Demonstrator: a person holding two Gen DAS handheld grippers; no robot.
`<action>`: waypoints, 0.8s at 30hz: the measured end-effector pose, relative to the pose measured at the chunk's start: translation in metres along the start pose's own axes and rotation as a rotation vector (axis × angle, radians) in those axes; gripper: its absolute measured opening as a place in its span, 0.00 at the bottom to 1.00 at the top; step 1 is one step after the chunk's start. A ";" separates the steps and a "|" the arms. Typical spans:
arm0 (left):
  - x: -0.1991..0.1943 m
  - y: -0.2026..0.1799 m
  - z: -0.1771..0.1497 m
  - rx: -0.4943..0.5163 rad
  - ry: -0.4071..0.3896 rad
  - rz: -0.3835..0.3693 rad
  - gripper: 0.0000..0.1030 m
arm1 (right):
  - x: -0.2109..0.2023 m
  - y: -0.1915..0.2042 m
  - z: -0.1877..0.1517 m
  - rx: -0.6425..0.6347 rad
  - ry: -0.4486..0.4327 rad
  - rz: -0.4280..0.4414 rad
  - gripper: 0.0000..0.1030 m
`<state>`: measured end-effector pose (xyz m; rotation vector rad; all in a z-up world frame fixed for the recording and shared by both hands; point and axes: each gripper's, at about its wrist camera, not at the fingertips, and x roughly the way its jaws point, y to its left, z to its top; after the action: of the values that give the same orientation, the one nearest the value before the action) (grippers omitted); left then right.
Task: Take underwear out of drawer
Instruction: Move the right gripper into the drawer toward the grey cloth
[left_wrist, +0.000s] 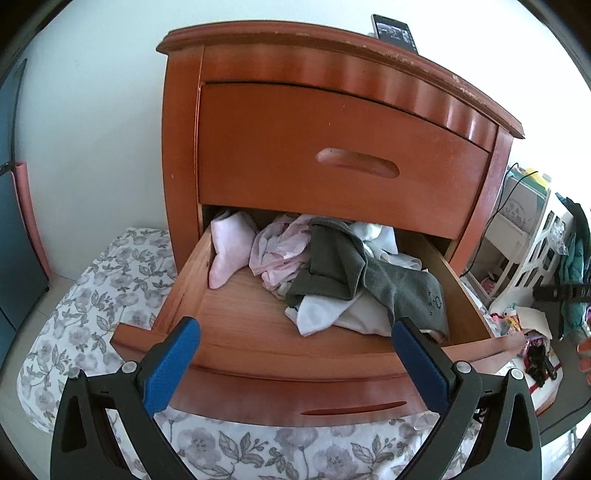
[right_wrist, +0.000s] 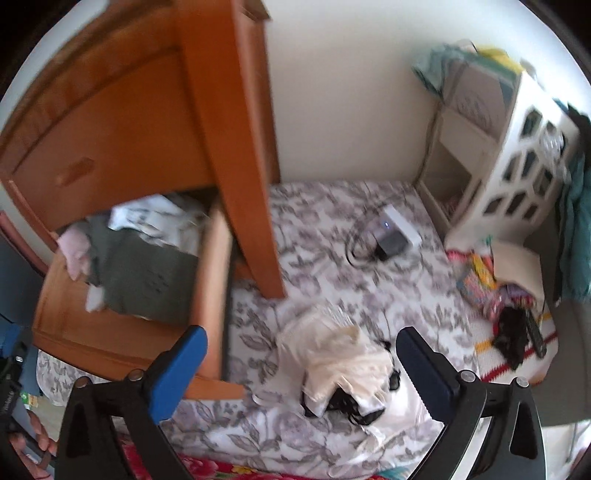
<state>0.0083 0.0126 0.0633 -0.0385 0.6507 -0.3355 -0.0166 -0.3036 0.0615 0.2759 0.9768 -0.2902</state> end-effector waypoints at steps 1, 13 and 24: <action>0.001 0.001 0.000 -0.001 0.005 -0.001 1.00 | -0.004 0.007 0.003 -0.012 -0.015 0.001 1.00; 0.006 0.005 -0.003 0.026 0.047 0.004 1.00 | -0.004 0.113 0.022 -0.205 -0.026 0.074 1.00; 0.008 0.007 -0.005 0.047 0.056 0.074 1.00 | 0.027 0.171 0.029 -0.329 0.046 0.098 1.00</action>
<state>0.0130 0.0171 0.0539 0.0405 0.6976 -0.2810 0.0820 -0.1582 0.0706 0.0298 1.0364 -0.0317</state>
